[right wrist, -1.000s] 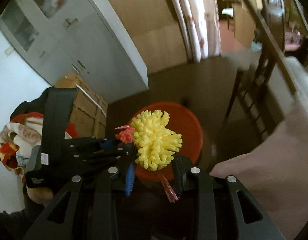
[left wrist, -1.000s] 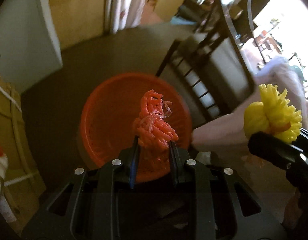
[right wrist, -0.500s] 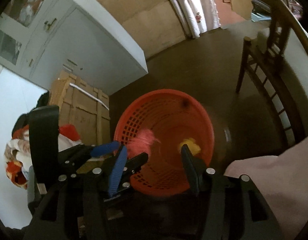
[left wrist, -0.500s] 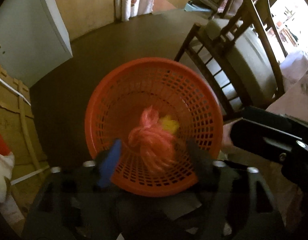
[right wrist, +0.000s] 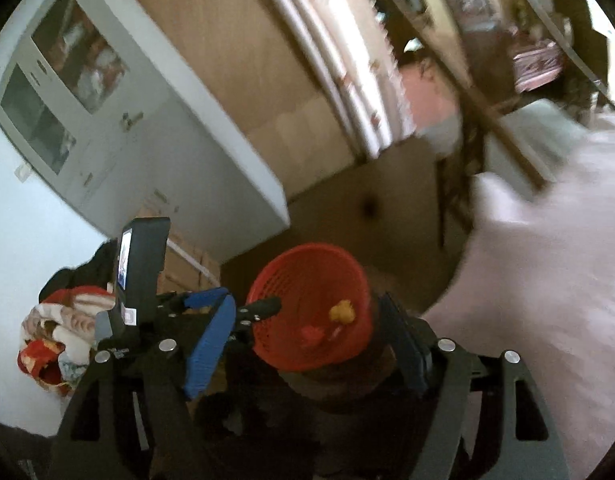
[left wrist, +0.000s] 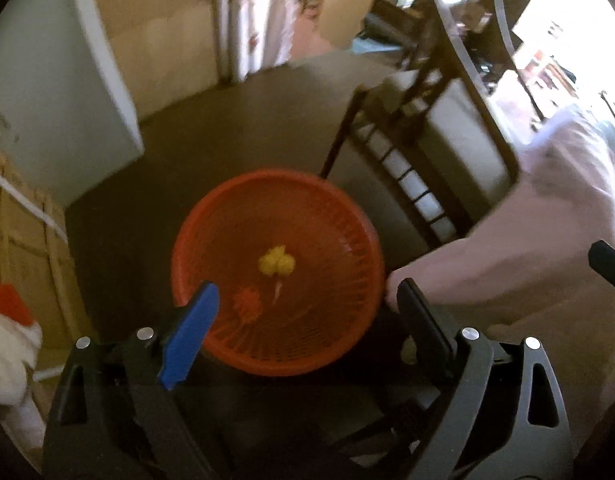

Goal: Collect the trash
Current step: 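Bring both open tools back over the table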

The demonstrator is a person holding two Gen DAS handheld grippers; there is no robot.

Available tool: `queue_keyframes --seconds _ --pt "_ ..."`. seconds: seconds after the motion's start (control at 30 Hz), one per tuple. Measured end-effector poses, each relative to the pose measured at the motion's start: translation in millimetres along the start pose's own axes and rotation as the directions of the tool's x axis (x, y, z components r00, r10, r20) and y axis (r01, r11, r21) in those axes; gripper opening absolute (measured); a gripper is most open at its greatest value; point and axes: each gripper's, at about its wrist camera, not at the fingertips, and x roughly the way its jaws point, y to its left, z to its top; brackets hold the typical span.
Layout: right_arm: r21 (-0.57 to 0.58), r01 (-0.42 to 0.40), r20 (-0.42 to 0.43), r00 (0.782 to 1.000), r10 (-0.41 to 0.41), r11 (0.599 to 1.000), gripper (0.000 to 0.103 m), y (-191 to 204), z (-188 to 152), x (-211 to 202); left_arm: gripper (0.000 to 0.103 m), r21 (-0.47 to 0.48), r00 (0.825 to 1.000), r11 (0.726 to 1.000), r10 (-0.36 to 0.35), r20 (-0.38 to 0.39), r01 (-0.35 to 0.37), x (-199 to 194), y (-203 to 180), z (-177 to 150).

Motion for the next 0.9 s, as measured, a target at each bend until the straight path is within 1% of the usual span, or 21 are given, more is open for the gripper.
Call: queue_keyframes --seconds 0.07,0.1,0.17,0.2,0.27,0.3,0.37,0.4,0.43,0.5,0.53,0.57,0.6,0.63,0.67,0.7,0.77,0.8,0.83,0.9 --pt "0.018 0.038 0.059 0.997 -0.039 0.999 0.074 -12 -10 -34 0.088 0.058 0.999 0.998 -0.032 0.029 0.03 -15 -24 0" --pt "0.028 0.054 0.075 0.996 -0.056 0.998 0.074 -16 -15 -45 0.088 0.085 0.998 0.995 -0.051 0.035 0.048 -21 -35 -1" --pt "0.06 0.103 0.117 0.987 -0.11 0.993 0.074 -32 -28 -76 0.088 0.146 0.993 0.983 -0.113 0.033 0.107 -35 -63 -2" --pt "0.084 0.143 0.14 0.978 -0.154 0.986 0.074 -43 -36 -94 0.088 0.169 0.99 0.977 -0.135 0.032 0.128 -41 -76 -2" --pt "0.121 0.193 0.176 0.961 -0.212 0.974 0.074 -58 -49 -121 0.088 0.239 0.983 0.956 -0.181 0.029 0.169 -54 -114 -7" --pt "0.141 0.219 0.196 0.95 -0.244 0.965 0.075 -66 -55 -134 0.088 0.259 0.981 0.949 -0.193 0.025 0.18 -56 -125 -8" --pt "0.192 0.281 0.24 0.915 -0.323 0.94 0.079 -86 -74 -169 0.093 0.319 0.966 0.917 -0.258 0.008 0.242 -63 -159 -15" --pt "0.218 0.315 0.257 0.894 -0.366 0.924 0.081 -95 -84 -185 0.095 0.341 0.958 0.902 -0.285 0.007 0.266 -65 -172 -20" --pt "0.233 0.333 0.268 0.881 -0.39 0.914 0.082 -101 -89 -195 0.096 0.37 0.951 0.886 -0.309 0.019 0.28 -70 -190 -25" --pt "0.3 0.373 0.293 0.84 -0.457 0.878 0.083 -126 -111 -232 0.096 0.425 0.942 0.859 -0.332 0.038 0.286 -75 -220 -33" --pt "0.333 0.378 0.3 0.826 -0.477 0.864 0.083 -134 -121 -245 0.096 0.466 0.938 0.836 -0.344 0.033 0.29 -77 -242 -37" --pt "0.368 0.38 0.306 0.812 -0.497 0.849 0.085 -144 -130 -259 0.096 0.493 0.936 0.819 -0.352 0.026 0.294 -79 -258 -41" --pt "0.408 0.386 0.31 0.794 -0.524 0.827 0.086 -154 -141 -275 0.096 0.529 0.932 0.796 -0.361 0.024 0.295 -82 -280 -46" --pt "0.447 0.397 0.31 0.772 -0.555 0.802 0.087 -162 -152 -290 0.096 0.553 0.926 0.778 -0.376 0.027 0.299 -83 -294 -49" --pt "0.48 0.407 0.31 0.75 -0.584 0.777 0.089 -170 -164 -302 0.096 0.577 0.917 0.756 -0.399 0.029 0.31 -86 -310 -54" --pt "0.523 0.415 0.312 0.72 -0.62 0.745 0.09 -181 -179 -321 0.096 0.586 0.91 0.743 -0.413 0.025 0.322 -88 -321 -59" --pt "0.569 0.418 0.312 0.687 -0.656 0.708 0.09 -194 -202 -343 0.096 0.604 0.89 0.705 -0.457 -0.013 0.371 -91 -349 -69" --pt "0.597 0.42 0.31 0.665 -0.68 0.683 0.091 -202 -214 -357 0.096 0.614 0.881 0.686 -0.472 -0.035 0.391 -92 -362 -73" --pt "0.612 0.423 0.307 0.651 -0.694 0.668 0.091 -205 -221 -364 0.096 0.625 0.874 0.663 -0.482 -0.064 0.411 -92 -378 -78" --pt "0.648 0.437 0.293 0.612 -0.734 0.623 0.091 -215 -238 -382 0.096 0.638 0.865 0.632 -0.49 -0.11 0.44 -93 -404 -85"
